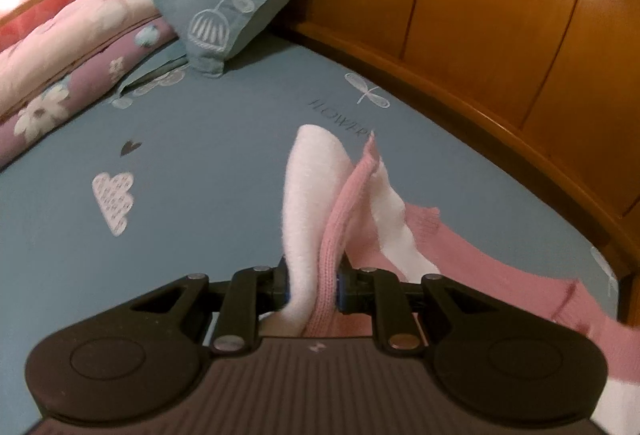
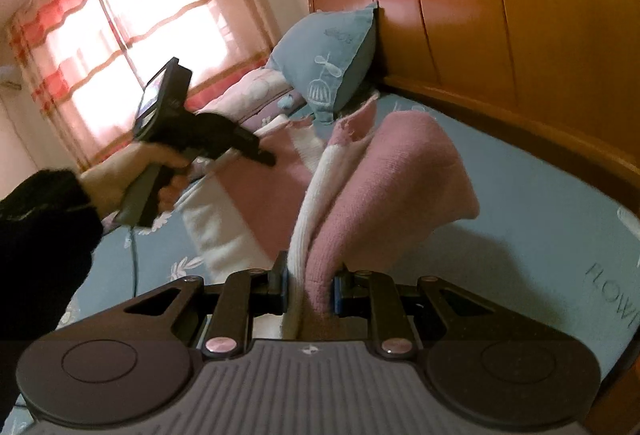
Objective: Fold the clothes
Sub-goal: 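Lift the gripped sweater edge with both grippers and fold it over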
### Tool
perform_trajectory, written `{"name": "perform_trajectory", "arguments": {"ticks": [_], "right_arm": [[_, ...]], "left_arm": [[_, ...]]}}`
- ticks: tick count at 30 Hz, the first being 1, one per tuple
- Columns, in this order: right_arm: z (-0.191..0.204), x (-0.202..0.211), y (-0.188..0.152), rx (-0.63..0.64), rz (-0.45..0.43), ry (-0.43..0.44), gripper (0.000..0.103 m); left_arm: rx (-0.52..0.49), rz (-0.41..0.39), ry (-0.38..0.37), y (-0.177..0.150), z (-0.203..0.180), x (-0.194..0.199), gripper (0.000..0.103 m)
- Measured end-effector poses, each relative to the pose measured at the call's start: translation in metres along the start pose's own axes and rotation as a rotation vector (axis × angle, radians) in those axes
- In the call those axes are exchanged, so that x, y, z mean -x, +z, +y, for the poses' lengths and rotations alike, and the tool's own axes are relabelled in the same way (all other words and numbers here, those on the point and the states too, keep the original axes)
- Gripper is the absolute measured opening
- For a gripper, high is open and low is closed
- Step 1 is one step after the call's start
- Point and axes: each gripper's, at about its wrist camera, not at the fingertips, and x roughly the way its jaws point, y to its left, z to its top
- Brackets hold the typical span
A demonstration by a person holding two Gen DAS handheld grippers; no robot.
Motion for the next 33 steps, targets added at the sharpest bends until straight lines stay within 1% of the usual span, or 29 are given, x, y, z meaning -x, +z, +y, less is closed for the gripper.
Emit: {"name": "perform_trajectory", "arguments": {"ticks": [4,8,12,17,23,27,31,32,33], "right_arm": [[-0.008,0.000,-0.017,-0.025,-0.006,-0.014,0.023],[-0.020,-0.003,-0.029,-0.092,-0.004,0.005,0.023],[-0.035,-0.014,-0.042,-0.163,0.001,0.004,0.023],[-0.060,-0.029,-0.063,-0.260,0.031,-0.030,0.023],[-0.095,-0.038,-0.090,-0.361,0.064,-0.074,0.023],[-0.108,-0.037,-0.107,-0.416,0.074,-0.071,0.024],[-0.114,-0.043,-0.115,-0.447,0.079,-0.056,0.024],[-0.116,-0.042,-0.117,-0.453,0.078,-0.050,0.024],[-0.117,-0.042,-0.119,-0.459,0.078,-0.045,0.025]], "left_arm": [[-0.029,-0.004,-0.005,0.015,-0.017,-0.016,0.016],[-0.056,0.004,-0.001,0.024,-0.033,-0.033,0.016],[-0.075,0.019,0.010,0.028,-0.045,-0.052,0.017],[-0.091,0.049,0.020,0.023,-0.051,-0.082,0.017],[-0.088,0.083,0.055,0.012,-0.046,-0.116,0.017],[-0.081,0.106,0.068,0.006,-0.043,-0.137,0.017],[-0.076,0.120,0.072,0.000,-0.042,-0.155,0.018],[-0.079,0.125,0.074,-0.002,-0.042,-0.159,0.019],[-0.081,0.126,0.074,-0.003,-0.041,-0.163,0.023]]}}
